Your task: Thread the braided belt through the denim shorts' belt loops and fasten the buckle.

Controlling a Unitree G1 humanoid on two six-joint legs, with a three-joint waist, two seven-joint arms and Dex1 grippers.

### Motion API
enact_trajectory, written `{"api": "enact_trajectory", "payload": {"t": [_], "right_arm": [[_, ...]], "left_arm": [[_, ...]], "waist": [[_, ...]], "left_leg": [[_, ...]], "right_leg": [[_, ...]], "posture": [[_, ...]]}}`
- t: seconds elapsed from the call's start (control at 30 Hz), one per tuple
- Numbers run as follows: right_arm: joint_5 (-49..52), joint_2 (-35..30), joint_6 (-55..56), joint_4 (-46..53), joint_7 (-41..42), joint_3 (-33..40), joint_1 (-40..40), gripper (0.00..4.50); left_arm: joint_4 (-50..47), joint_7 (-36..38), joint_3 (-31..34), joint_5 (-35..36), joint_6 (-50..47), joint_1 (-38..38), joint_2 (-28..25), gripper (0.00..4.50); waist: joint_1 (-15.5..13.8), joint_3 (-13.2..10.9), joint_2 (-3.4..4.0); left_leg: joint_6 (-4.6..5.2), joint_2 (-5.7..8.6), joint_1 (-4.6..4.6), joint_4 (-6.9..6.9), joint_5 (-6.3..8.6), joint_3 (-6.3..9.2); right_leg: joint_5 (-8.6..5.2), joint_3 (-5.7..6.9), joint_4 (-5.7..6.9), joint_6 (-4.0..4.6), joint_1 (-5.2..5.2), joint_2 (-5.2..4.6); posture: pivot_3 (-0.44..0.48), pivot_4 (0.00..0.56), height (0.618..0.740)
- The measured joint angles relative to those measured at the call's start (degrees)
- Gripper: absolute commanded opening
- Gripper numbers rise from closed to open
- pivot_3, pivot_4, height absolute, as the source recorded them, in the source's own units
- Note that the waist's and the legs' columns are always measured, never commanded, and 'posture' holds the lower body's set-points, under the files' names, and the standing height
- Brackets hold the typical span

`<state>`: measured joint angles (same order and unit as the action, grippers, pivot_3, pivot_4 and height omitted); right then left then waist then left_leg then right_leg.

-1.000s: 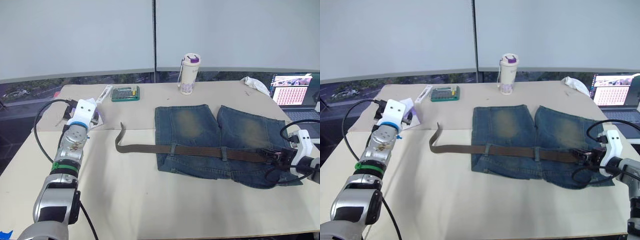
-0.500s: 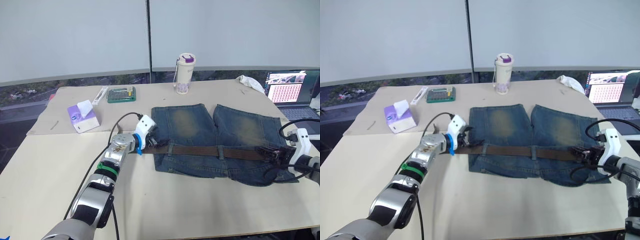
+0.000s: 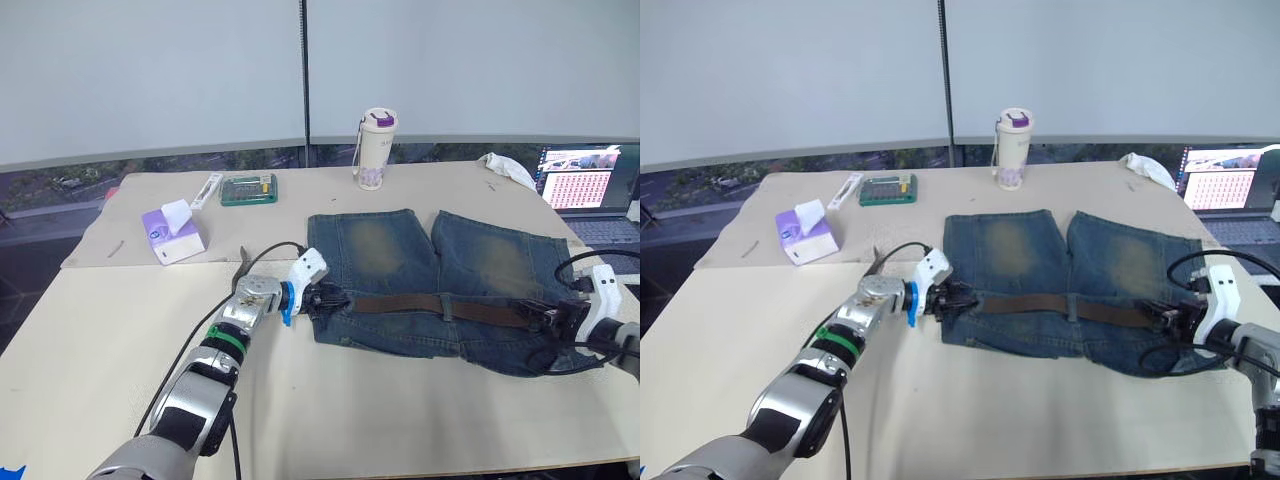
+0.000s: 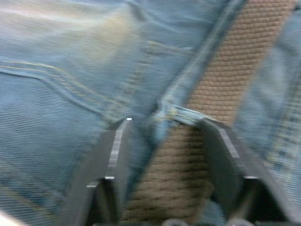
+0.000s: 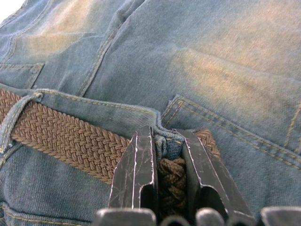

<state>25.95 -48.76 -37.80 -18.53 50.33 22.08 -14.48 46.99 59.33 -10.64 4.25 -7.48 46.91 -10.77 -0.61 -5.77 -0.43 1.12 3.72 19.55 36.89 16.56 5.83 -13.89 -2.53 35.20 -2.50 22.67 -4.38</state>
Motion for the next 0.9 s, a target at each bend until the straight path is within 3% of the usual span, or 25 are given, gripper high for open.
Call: {"api": "enact_trajectory", "payload": {"t": [0.1, 0.37, 0.5, 0.7, 0.9], "right_arm": [[0.0, 0.0, 0.0, 0.0, -0.2, 0.0, 0.0, 0.22], [-1.3, 1.9, 0.4, 0.1, -0.5, -3.7, -2.9, 0.22], [-4.8, 6.1, 3.6, -3.1, -0.6, -9.7, -10.1, 0.22], [-12.6, 12.8, 15.1, -17.6, -2.9, -17.0, -24.3, 0.22], [-17.7, 18.5, 31.4, -32.9, -5.3, -19.1, -36.0, 0.22]], "left_arm": [[-0.2, 0.0, 0.6, 0.2, -0.4, 0.0, -0.3, 0.01], [4.5, -7.1, 4.3, 0.4, 3.1, 0.7, -0.1, 0.0], [9.6, -14.4, 8.0, 0.3, 6.3, 3.5, -1.1, 0.0], [15.1, -23.1, 12.0, 0.3, 10.2, 6.5, -4.2, 0.0], [18.1, -28.8, 15.6, 0.5, 12.9, 7.3, -6.2, 0.0]], "waist": [[0.0, 0.0, -0.01], [0.6, 0.0, -0.04], [1.6, 0.0, -0.03], [1.7, 0.1, 0.16], [1.6, 0.1, 0.15]], "left_leg": [[0.05, 0.0, -0.16, -0.01, 0.03, 0.01], [0.05, -0.07, -0.24, -0.01, 0.04, 0.01], [0.04, -0.1, -0.27, -0.02, 0.03, -0.01], [-0.29, -0.01, -0.22, -0.04, -0.16, -0.01], [-0.64, 0.08, 0.09, -0.03, -0.37, 0.04]], "right_leg": [[0.0, 0.01, -0.09, 0.0, -0.15, 0.0], [0.0, 0.0, -0.1, 0.0, -0.19, 0.04], [0.0, -0.02, -0.06, 0.0, -0.14, 0.06], [0.0, -0.03, 0.21, -0.01, 0.05, 0.02], [0.01, -0.04, 0.56, -0.01, 0.53, -0.04]], "posture": [[0.0, 0.15, 0.74], [0.0, 0.15, 0.74], [0.0, 0.15, 0.74], [0.0, 0.15, 0.74], [0.0, 0.15, 0.74]]}}
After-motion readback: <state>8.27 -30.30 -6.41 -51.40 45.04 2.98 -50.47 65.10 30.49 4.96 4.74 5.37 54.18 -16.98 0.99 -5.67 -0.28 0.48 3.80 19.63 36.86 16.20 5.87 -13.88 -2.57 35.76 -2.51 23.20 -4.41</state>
